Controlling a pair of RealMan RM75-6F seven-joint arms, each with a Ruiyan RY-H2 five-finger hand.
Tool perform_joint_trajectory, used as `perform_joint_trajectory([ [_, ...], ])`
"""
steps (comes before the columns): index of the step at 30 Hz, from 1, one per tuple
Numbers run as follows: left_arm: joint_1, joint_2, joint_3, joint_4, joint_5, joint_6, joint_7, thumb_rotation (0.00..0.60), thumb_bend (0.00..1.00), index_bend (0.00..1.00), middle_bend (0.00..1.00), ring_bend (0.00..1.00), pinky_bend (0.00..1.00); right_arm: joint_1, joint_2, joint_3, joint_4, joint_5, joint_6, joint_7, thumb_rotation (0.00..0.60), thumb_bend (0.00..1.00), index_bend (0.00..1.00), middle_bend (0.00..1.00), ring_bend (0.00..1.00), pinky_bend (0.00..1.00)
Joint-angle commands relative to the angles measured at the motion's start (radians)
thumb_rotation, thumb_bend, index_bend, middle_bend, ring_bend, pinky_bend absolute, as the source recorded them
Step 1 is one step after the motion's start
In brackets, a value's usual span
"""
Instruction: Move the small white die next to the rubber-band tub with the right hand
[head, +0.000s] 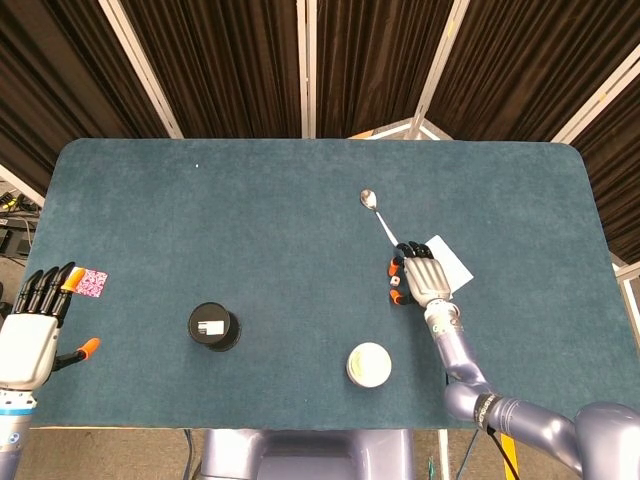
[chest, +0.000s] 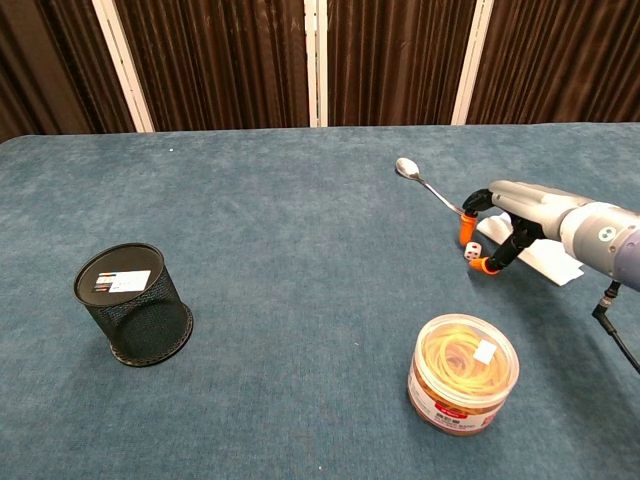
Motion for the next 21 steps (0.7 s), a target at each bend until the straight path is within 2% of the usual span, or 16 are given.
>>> perform_joint_trajectory([
  [1, 0.000, 0.000, 0.000, 0.001, 0.000, 0.000, 0.000, 0.600, 0.04, 0.00, 0.00, 0.00, 0.00, 0.003, -0.006, -0.001, 0.012, 0.006, -0.006, 0.000, 0.600, 0.23, 0.47, 0.12, 0.00, 0.00],
  [5, -0.001, 0.000, 0.000, 0.002, 0.000, 0.000, -0.002, 0.600, 0.04, 0.00, 0.00, 0.00, 0.00, 0.006, -0.012, 0.000, 0.021, 0.008, -0.006, 0.000, 0.600, 0.24, 0.47, 0.12, 0.00, 0.00],
  [13, -0.001, -0.001, 0.002, 0.000, 0.001, 0.000, -0.001, 0.600, 0.04, 0.00, 0.00, 0.00, 0.00, 0.007, -0.015, -0.002, 0.026, 0.008, -0.010, 0.007, 0.600, 0.39, 0.54, 0.16, 0.00, 0.00],
  [21, -0.001, -0.001, 0.002, 0.003, -0.002, 0.000, -0.003, 0.600, 0.04, 0.00, 0.00, 0.00, 0.00, 0.002, -0.004, -0.002, -0.001, -0.001, 0.013, 0.001, 0.600, 0.40, 0.58, 0.18, 0.00, 0.00],
])
